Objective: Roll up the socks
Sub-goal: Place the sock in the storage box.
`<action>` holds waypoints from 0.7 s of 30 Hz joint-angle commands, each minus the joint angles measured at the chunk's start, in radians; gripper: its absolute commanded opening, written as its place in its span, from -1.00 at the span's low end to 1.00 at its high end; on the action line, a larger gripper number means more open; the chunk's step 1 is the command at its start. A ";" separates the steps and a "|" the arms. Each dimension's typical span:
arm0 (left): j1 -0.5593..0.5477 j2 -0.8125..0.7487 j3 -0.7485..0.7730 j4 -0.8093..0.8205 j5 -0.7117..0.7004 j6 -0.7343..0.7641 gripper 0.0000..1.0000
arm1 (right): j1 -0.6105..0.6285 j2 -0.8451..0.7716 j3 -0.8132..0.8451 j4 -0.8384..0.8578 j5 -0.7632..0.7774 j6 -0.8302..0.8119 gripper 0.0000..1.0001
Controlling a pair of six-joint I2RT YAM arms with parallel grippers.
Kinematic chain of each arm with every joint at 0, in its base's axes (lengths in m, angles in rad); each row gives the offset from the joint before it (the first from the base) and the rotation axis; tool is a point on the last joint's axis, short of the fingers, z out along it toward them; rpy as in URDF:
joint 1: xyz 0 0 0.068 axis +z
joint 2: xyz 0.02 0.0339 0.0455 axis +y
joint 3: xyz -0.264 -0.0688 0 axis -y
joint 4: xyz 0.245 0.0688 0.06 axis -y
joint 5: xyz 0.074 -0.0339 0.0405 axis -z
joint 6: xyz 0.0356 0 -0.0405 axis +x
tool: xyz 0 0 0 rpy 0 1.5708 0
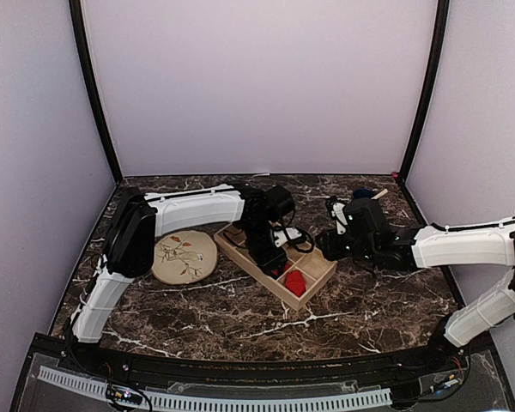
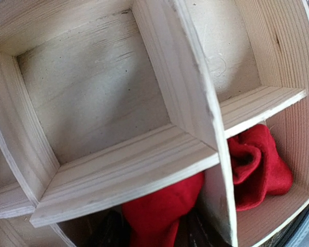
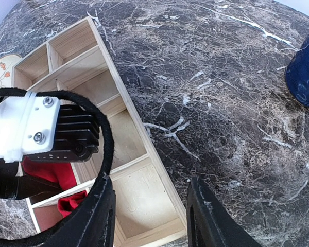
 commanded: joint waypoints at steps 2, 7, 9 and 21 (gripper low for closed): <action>-0.002 -0.022 0.033 -0.061 -0.021 -0.011 -0.02 | 0.011 -0.014 0.002 0.010 0.008 0.008 -0.13; -0.002 -0.057 0.048 -0.065 -0.028 -0.022 0.06 | 0.017 -0.019 0.005 0.004 0.015 0.009 -0.13; -0.001 -0.070 0.048 -0.066 -0.027 -0.025 0.09 | 0.019 -0.019 0.006 0.002 0.017 0.008 -0.13; -0.002 -0.163 0.055 -0.023 -0.072 -0.056 0.12 | 0.033 -0.030 0.009 -0.008 0.034 0.013 -0.13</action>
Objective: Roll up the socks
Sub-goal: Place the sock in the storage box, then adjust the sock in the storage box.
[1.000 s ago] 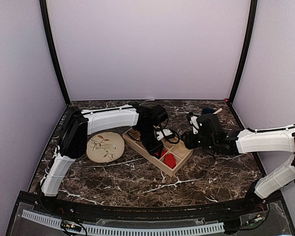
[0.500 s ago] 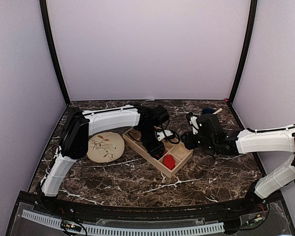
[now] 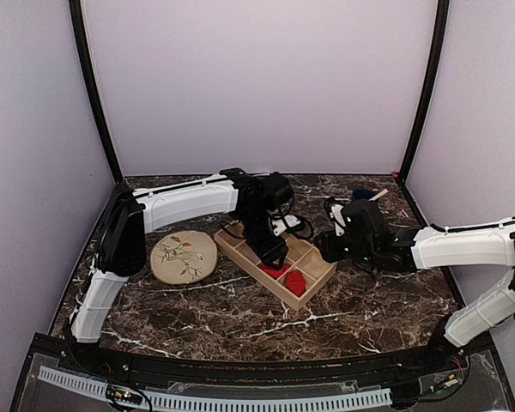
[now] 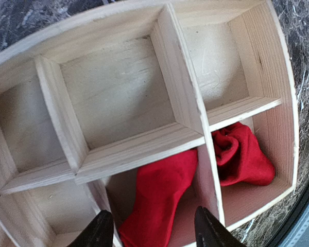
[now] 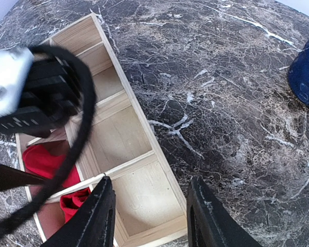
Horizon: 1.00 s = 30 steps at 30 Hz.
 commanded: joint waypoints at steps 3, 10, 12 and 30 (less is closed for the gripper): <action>0.001 -0.135 0.022 0.022 -0.031 -0.021 0.12 | 0.016 -0.030 0.006 -0.001 0.025 0.014 -0.13; 0.001 -0.134 -0.039 0.020 -0.007 -0.011 -0.29 | 0.017 -0.030 0.004 0.002 0.029 0.016 -0.12; 0.001 -0.134 -0.067 0.024 -0.009 -0.009 -0.52 | 0.018 -0.027 0.005 0.004 0.029 0.016 -0.13; 0.001 -0.108 -0.196 0.080 -0.010 -0.009 -0.82 | 0.017 -0.017 0.004 0.007 0.024 0.021 -0.12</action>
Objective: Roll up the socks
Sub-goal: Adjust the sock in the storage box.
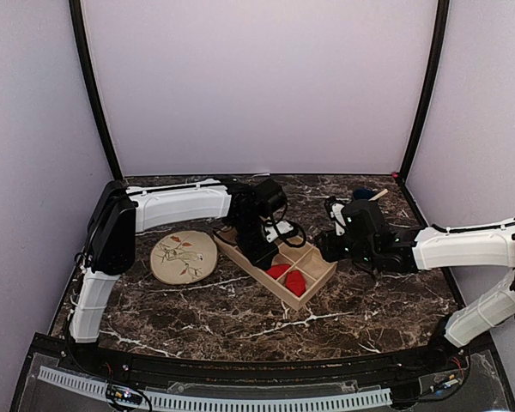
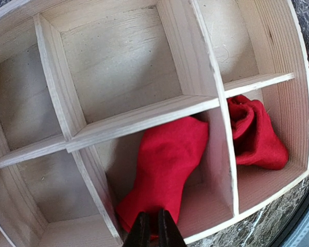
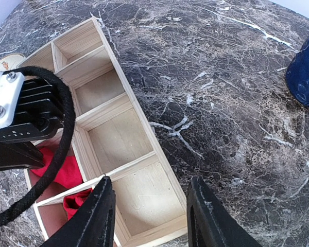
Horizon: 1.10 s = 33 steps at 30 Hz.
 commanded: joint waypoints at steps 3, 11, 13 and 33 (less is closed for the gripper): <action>0.001 -0.011 -0.021 -0.001 0.012 0.002 -0.82 | 0.008 -0.007 0.004 0.008 0.008 0.010 -0.12; 0.001 0.007 -0.045 -0.010 0.014 -0.001 -0.82 | 0.010 -0.005 0.005 0.003 0.006 0.013 -0.12; 0.000 0.007 -0.058 -0.007 0.012 -0.002 -0.82 | 0.009 -0.006 0.004 0.002 0.006 0.014 -0.11; 0.001 -0.128 0.062 -0.019 -0.050 -0.046 -0.30 | 0.020 -0.039 0.036 -0.036 0.047 -0.003 -0.11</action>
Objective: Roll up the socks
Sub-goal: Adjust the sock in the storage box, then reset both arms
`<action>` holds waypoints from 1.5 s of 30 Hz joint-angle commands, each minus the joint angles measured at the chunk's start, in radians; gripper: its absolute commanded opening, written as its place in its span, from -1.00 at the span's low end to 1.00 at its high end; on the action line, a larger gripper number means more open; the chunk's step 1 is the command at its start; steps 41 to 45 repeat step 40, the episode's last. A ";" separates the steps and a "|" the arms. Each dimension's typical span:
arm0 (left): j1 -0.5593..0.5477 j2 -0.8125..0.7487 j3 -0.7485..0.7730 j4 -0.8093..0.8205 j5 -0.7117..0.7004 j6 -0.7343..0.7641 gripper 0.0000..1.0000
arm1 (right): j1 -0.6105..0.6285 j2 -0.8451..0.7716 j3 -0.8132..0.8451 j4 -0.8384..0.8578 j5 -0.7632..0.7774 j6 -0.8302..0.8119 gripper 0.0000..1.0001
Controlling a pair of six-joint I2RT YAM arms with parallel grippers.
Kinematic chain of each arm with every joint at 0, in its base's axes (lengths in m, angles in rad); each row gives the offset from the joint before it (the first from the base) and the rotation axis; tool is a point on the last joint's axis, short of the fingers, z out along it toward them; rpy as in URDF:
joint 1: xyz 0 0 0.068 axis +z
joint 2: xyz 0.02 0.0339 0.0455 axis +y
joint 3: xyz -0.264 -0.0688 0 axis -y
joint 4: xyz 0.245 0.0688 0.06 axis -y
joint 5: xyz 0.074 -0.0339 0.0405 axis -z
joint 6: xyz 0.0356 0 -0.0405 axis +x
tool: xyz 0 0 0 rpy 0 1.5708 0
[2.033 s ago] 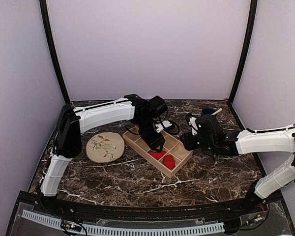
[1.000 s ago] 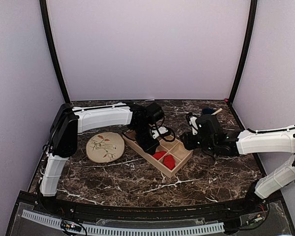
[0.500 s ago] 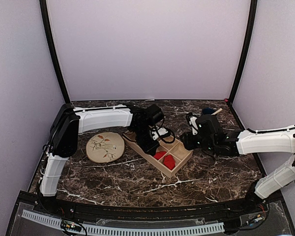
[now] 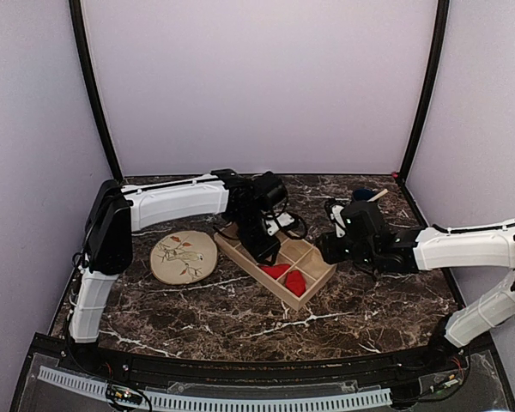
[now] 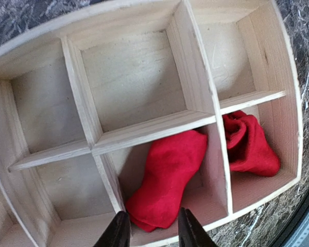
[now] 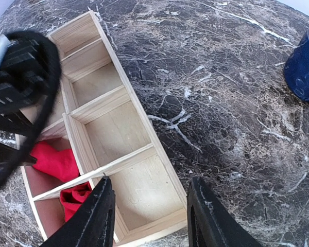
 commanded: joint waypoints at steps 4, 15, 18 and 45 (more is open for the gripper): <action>0.000 -0.235 -0.055 0.083 -0.095 -0.045 -0.24 | 0.009 -0.059 0.029 -0.007 0.089 -0.007 -0.11; 0.101 -0.911 -0.989 1.090 -0.598 -0.079 0.53 | -0.138 -0.156 -0.048 -0.019 0.186 -0.018 0.11; 0.180 -1.013 -1.198 1.323 -0.656 -0.089 0.69 | -0.166 -0.222 -0.094 -0.005 0.267 -0.025 0.26; 0.465 -1.030 -1.456 1.515 -0.628 -0.205 0.98 | -0.187 -0.306 -0.207 -0.046 0.574 0.129 0.99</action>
